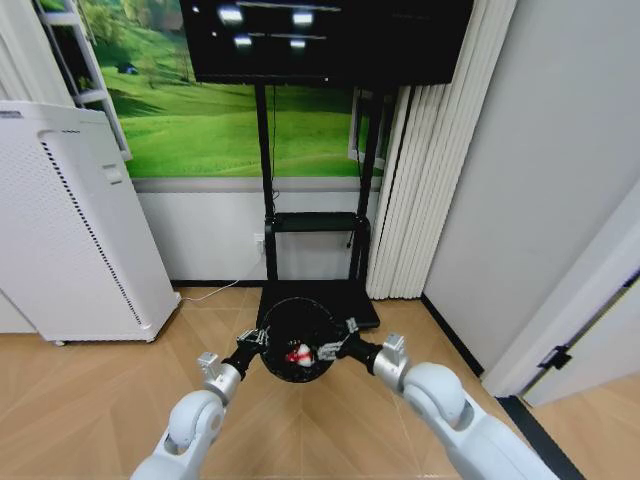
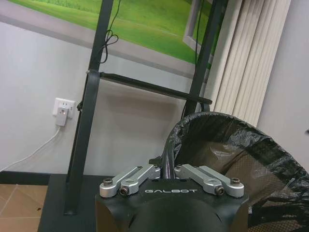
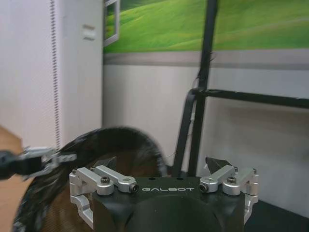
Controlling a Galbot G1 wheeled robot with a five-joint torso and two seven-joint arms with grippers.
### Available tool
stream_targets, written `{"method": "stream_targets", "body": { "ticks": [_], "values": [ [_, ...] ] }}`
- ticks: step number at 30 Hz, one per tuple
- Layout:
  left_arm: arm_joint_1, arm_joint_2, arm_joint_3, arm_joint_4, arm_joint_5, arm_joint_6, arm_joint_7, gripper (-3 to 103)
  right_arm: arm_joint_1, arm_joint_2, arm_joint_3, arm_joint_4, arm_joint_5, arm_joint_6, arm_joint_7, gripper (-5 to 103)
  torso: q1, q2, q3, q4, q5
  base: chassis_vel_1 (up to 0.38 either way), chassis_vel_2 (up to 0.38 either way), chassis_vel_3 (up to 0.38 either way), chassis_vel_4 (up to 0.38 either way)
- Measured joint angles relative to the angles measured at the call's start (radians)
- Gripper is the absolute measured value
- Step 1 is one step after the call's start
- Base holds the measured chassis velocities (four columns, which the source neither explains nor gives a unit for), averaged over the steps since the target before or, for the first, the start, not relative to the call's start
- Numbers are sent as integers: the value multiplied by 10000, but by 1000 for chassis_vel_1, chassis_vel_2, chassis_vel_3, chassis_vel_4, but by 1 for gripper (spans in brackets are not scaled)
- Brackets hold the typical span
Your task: Pick up the trash bin and place the garbage on the floor into it.
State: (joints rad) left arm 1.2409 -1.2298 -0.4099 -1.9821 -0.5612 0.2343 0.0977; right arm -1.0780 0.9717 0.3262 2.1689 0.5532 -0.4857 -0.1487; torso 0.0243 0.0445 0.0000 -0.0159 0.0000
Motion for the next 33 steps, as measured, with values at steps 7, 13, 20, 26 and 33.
{"method": "stream_targets", "body": {
  "ticks": [7, 13, 20, 26, 33],
  "values": [
    [90, -72, -207, -81, 26, -30, -12, 7, -650, 85, 1753, 108, 1142, 134, 1936, 100, 0, 0, 0, -2, -1, 0, 0, 0, 0],
    [356, -13, -671, -330, 32, -33, -15, 7, -870, 863, 2302, -953, 980, 653, 4037, 100, -1, 0, 0, -1, 1, 0, 0, 0, 0],
    [662, 40, -1193, -639, -31, -33, 4, 7, -1619, 2187, 2671, -1876, -314, 1478, 4593, 100, 0, -1, 0, -1, 5, 0, 0, 0, 0],
    [665, 90, -1420, -745, -161, -12, 8, 7, -2272, 2728, 2924, -1517, -729, 1596, 4488, 100, 0, 0, 0, -2, -2, 0, 0, 0, 0],
    [628, 70, -1369, -745, -159, -2, 9, 7, -2342, 2739, 2910, -1212, -735, 1546, 4388, 100, 0, 0, 1, -1, -1, 0, 0, 0, 0]
  ]
}}
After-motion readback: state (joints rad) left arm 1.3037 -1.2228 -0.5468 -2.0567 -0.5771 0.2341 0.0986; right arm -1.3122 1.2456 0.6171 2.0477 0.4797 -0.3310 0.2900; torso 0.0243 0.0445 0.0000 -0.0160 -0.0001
